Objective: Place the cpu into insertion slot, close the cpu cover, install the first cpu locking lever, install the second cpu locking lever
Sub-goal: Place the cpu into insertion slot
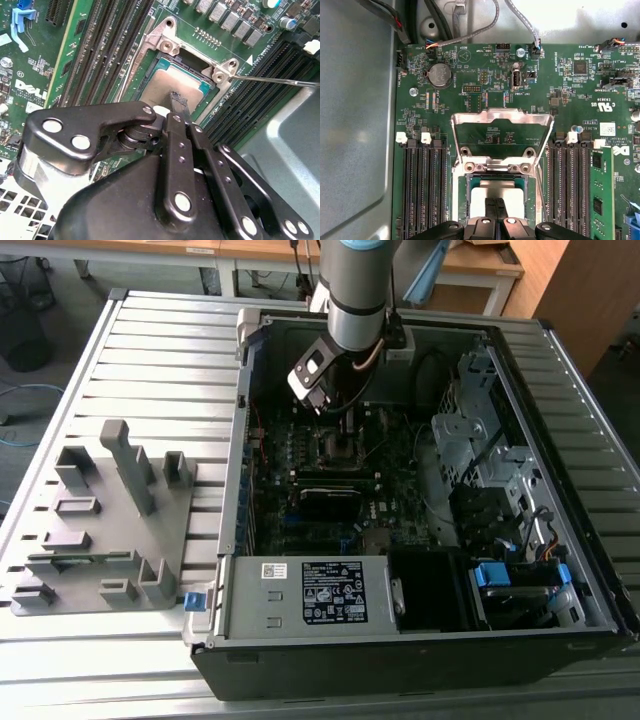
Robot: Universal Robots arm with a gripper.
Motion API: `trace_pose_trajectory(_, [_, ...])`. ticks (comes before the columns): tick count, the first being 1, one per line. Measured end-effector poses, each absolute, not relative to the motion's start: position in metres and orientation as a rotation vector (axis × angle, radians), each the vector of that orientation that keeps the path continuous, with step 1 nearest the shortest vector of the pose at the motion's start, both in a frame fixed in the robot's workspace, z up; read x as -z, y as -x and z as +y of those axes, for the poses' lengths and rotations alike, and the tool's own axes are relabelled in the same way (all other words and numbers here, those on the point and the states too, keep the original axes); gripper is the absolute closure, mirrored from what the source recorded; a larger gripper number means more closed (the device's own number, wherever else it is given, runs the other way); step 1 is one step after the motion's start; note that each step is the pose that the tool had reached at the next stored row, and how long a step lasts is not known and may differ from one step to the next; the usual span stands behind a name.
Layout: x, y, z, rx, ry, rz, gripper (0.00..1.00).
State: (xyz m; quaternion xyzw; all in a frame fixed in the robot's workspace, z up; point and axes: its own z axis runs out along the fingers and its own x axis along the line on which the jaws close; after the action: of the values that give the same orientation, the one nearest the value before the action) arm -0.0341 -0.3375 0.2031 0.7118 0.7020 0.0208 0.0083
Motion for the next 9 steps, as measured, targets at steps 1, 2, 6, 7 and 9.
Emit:
trace_pose_trajectory(1, [-0.2029,0.0343,-0.3375,-0.065,-2.225,2.194,0.89])
trace_pose_trajectory(2, [-0.2028,0.0344,-0.3375,-0.065,-2.225,2.194,0.89])
trace_pose_trajectory(6, [-0.201,0.0348,-0.3374,-0.065,-2.224,2.194,0.89])
trace_pose_trajectory(7, [-0.201,0.0348,-0.3375,-0.065,-2.224,2.194,0.89])
trace_pose_trajectory(9, [-0.201,0.0349,-0.3375,-0.065,-2.224,2.194,0.89])
